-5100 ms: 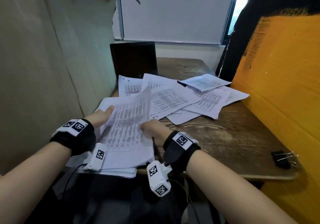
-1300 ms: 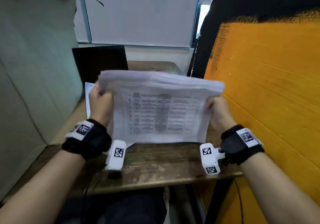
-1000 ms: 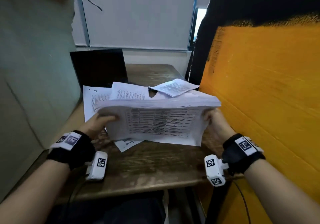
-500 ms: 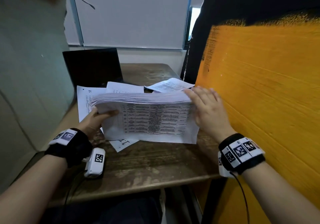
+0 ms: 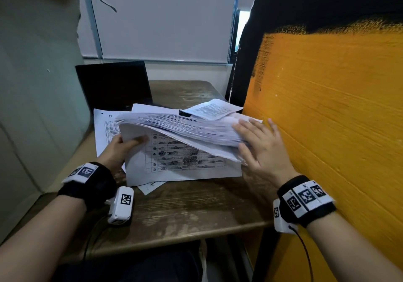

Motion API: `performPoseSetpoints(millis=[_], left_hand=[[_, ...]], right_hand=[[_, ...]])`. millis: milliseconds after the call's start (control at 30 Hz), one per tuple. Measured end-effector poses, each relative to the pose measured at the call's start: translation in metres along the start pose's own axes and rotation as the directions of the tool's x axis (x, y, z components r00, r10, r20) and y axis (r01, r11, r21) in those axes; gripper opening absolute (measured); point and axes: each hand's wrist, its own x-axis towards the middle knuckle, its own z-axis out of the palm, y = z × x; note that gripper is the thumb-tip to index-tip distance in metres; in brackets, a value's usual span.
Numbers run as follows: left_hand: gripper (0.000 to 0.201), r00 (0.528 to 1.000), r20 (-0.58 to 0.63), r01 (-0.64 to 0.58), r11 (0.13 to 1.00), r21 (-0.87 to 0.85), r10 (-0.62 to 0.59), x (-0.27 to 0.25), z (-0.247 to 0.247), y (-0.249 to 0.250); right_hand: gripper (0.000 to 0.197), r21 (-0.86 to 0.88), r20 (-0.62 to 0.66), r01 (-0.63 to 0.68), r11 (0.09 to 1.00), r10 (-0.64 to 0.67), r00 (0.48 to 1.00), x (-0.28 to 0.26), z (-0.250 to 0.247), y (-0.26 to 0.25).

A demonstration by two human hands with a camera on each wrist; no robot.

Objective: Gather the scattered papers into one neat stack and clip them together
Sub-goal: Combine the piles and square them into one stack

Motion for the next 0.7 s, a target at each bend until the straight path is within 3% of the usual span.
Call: performPoseSetpoints(millis=[100,200,300,367,433,500,567,633,700], left_hand=[[0.005,0.999,-0.042,0.001,0.999,0.035,0.0,0.001,0.001,0.001],[0.006,0.997,-0.075,-0.031,0.999,0.03,0.034,0.003,0.005,0.004],[0.006,0.979,-0.088,-0.169,0.976,0.136,0.182,0.007,0.018,0.021],[0.011,0.95,-0.021,-0.297,0.919,0.259,0.313,0.01,0.03,0.045],[0.015,0.906,0.098,-0.419,0.841,0.342,0.412,0.007,0.043,0.071],[0.03,0.861,0.194,-0.507,0.767,0.393,0.47,0.001,0.052,0.094],[0.021,0.843,0.224,-0.538,0.754,0.377,0.489,-0.004,0.051,0.112],[0.01,0.85,0.214,-0.527,0.778,0.342,0.482,-0.003,0.04,0.125],[0.019,0.849,0.19,-0.528,0.777,0.342,0.493,-0.004,0.023,0.131]], right_hand=[[0.05,-0.019,0.082,-0.194,0.981,0.195,0.977,0.004,-0.002,0.008],[0.066,0.184,0.165,-0.298,0.937,0.27,0.949,0.009,-0.011,0.0],[0.104,0.173,0.13,-0.139,0.975,0.117,0.985,0.017,-0.022,-0.034],[0.118,0.105,0.146,-0.053,0.993,0.038,0.989,0.027,-0.023,-0.056],[0.122,0.057,0.135,-0.072,0.996,0.063,0.989,0.041,-0.025,-0.07],[0.116,0.121,0.065,-0.158,0.98,0.151,0.986,0.057,-0.032,-0.069],[0.099,0.304,0.073,-0.245,0.921,0.234,0.969,0.07,-0.045,-0.047],[0.065,0.398,0.272,-0.358,0.845,0.265,0.925,0.076,-0.063,-0.016],[0.037,0.424,0.471,-0.487,0.764,0.273,0.839,0.07,-0.072,0.013]])
